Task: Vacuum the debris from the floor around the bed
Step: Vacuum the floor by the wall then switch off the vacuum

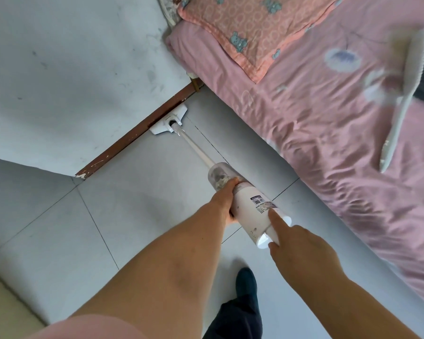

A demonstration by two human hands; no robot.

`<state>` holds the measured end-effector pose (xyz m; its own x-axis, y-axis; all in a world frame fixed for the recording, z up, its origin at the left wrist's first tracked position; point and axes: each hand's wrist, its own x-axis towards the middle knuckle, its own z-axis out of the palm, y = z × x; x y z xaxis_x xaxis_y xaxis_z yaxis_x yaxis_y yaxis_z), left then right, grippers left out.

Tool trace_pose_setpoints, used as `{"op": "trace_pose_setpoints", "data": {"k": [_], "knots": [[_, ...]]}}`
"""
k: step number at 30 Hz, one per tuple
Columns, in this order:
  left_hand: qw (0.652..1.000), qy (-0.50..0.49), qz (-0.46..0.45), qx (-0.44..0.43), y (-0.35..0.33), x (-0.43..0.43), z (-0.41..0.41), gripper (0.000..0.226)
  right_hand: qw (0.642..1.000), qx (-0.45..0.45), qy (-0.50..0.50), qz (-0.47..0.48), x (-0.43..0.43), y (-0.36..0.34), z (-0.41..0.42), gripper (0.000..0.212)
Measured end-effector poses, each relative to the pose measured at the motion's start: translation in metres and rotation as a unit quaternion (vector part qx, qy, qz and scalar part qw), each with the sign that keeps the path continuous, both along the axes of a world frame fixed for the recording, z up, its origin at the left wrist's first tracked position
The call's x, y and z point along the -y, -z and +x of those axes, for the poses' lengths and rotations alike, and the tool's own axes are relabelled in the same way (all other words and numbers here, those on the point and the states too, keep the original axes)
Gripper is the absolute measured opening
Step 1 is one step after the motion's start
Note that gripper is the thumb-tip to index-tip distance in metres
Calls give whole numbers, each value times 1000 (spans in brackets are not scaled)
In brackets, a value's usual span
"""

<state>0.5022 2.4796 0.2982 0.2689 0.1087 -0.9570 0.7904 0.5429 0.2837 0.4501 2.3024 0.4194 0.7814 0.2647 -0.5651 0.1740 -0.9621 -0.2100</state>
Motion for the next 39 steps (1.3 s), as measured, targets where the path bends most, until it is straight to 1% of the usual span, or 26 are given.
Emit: {"op": "trace_pose_setpoints", "data": {"k": [7,11,14,18,23,27,32,37,39], "knots": [[1000,12,-5,-10,-25,45,-38,46,999,4,20,28,39,-27,-33,64],[1000,26,-6,-17,-41,78,-72,50,999,16,12,39,69,-42,-66,64],[999,38,-4,-28,-53,106,-102,58,999,23,-12,26,98,-50,-95,65],[998,49,-4,-40,-64,154,-148,59,999,22,-31,5,143,-59,-142,68],[998,58,-20,-32,-77,220,-207,54,999,22,-38,-23,201,-72,-196,70],[996,70,-40,-33,-93,253,-243,52,999,23,-36,-28,230,-87,-228,69],[996,70,-54,-23,-109,255,-270,42,999,36,-36,-16,231,-101,-252,64],[995,88,-35,-33,-110,225,-286,54,999,27,-19,8,203,-98,-272,59],[994,97,-22,-39,-107,209,-296,55,1000,20,-16,17,189,-91,-283,58]]}}
